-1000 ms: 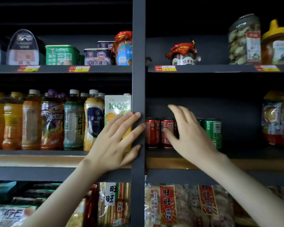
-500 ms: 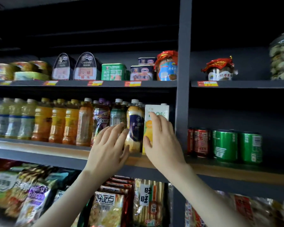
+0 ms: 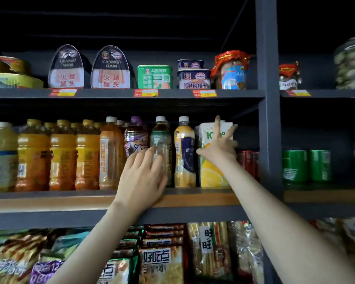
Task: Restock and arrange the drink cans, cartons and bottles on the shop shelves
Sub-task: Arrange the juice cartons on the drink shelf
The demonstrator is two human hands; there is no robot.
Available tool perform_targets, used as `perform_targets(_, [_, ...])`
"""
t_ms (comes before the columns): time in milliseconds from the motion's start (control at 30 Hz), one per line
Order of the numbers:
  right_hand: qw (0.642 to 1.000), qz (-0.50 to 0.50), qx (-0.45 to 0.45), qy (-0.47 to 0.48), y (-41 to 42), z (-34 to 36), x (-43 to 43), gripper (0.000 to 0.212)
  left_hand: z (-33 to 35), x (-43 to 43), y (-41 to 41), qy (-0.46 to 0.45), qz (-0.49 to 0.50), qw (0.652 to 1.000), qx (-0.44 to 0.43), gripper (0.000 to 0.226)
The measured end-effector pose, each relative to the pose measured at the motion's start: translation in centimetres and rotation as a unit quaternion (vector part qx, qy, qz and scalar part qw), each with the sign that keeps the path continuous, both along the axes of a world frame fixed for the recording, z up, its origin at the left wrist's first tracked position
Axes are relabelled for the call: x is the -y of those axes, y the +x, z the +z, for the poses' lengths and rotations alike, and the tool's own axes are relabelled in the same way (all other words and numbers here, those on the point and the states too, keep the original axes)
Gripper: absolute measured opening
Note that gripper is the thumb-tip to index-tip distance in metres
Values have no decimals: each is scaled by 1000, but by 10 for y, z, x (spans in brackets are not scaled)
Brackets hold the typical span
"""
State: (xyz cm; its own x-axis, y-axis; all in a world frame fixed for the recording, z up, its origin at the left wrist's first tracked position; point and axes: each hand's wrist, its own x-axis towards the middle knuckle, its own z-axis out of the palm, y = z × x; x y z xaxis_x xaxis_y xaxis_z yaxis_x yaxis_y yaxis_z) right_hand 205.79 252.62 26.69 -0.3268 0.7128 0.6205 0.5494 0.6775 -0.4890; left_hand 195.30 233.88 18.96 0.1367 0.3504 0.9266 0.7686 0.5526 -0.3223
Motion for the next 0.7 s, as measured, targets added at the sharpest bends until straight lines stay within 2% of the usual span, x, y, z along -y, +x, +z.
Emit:
perform_targets(167, [999,2,-33,13,1,-4,1,108,-8,-2,-9,10,-38,999,6,29])
perform_targets(300, [990,48,-119,60,15,-15,1,101,-9,-6,-6,11,-51,998,18,29])
perform_targets(400, [972,87,-178,125,26,-27,8,98,-10,-10,0,13,-64,998,20,31])
perform_targets(533, [941,138,-187,246,38,-45,25,94,-10,-12,12,33,-70,997,18,34])
perform_targets(700, [889,175,-247,343,52,-61,35,101,-7,-10,32,43,-83,995,27,41])
